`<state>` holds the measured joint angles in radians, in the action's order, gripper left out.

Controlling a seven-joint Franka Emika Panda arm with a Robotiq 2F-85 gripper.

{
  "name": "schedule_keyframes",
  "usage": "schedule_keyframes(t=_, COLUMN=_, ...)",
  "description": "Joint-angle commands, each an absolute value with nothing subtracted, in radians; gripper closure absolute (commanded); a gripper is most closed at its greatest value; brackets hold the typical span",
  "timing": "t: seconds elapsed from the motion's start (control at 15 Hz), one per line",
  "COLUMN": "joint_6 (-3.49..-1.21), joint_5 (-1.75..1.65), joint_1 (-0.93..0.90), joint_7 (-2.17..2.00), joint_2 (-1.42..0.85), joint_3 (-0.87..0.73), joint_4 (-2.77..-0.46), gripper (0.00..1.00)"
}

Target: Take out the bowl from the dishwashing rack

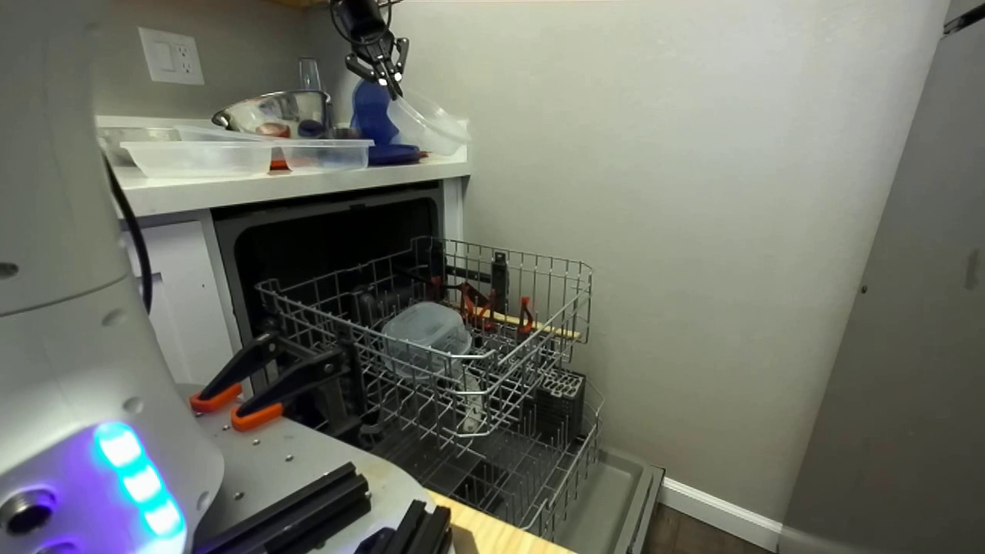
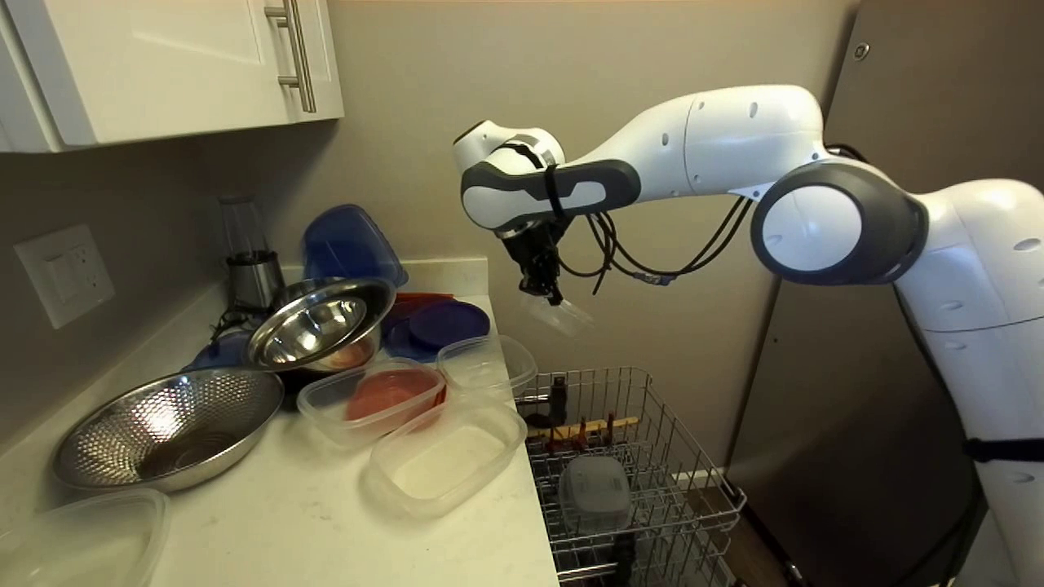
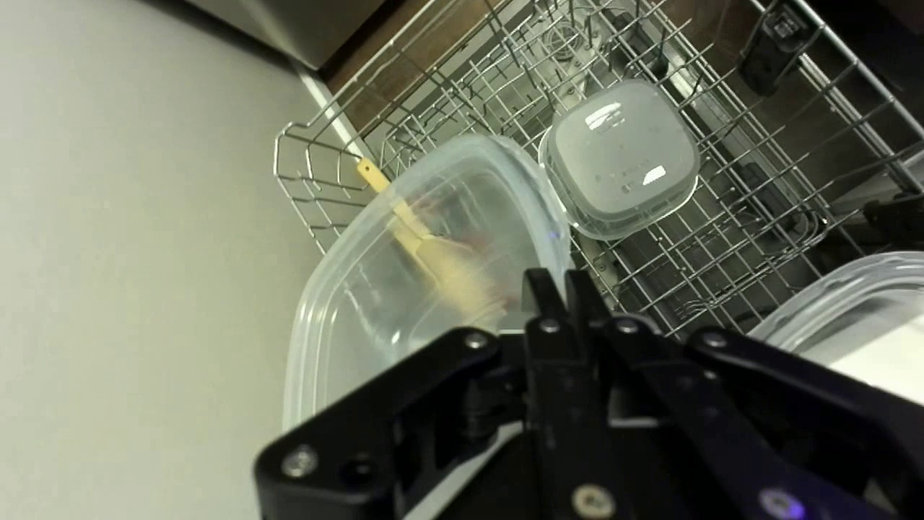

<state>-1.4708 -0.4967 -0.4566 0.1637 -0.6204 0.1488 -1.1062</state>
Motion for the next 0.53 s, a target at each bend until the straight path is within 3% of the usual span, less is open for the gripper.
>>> schedule_keyframes(t=0.0, joint_6=-1.36, joint_5=-0.572, joint_1=-0.515, joint_7=0.376, joint_2=-0.762, joint_3=0.144, joint_4=-0.852, gripper=0.97)
schedule_keyframes(t=0.47, joint_6=-1.333, joint_5=-0.629, joint_1=-0.607, joint_7=0.765, joint_2=-0.877, joint_3=0.157, joint_4=-0.542, gripper=0.97)
